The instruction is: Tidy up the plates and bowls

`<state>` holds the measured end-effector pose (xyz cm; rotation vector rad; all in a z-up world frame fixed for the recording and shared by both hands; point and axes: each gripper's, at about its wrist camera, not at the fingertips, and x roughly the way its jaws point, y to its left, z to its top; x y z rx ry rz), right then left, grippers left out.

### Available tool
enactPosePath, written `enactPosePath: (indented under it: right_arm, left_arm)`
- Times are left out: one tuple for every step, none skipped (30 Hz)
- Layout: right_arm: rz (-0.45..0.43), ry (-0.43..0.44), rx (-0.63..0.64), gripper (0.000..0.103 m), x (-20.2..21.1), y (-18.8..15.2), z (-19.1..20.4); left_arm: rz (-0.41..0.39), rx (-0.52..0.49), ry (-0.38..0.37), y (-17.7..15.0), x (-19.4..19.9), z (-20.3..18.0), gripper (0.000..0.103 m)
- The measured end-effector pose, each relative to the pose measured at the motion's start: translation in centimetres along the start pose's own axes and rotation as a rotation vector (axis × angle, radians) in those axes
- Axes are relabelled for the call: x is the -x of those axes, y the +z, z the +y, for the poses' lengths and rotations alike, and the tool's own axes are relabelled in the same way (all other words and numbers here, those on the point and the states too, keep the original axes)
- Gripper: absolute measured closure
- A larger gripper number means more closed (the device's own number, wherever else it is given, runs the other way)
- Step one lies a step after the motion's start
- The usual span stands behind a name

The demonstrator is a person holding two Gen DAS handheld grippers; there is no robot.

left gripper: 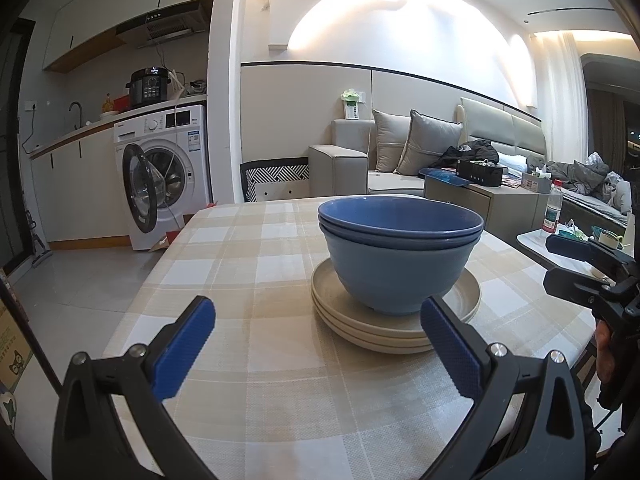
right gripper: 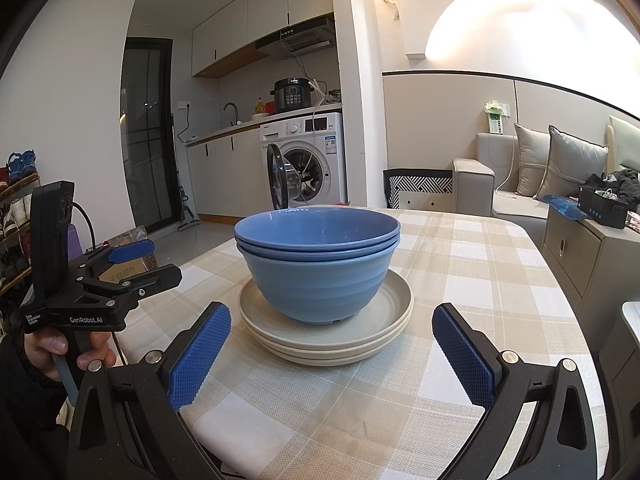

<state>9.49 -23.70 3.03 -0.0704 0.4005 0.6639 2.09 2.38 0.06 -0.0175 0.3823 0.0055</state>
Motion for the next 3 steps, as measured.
enactPosePath:
  right_arm:
    - [0.000,0.001,-0.001,0.000,-0.01,-0.01,0.00]
    - [0.001,0.000,0.000,0.000,-0.01,-0.01,0.00]
    - [0.001,0.000,0.000,0.000,-0.01,0.00,0.00]
  left_arm:
    - [0.000,0.000,-0.001,-0.03,0.00,0.00,0.000]
    - [0.001,-0.001,-0.001,-0.04,-0.01,0.04,0.000]
    - [0.003,-0.001,-0.002,-0.06,-0.03,0.03,0.000]
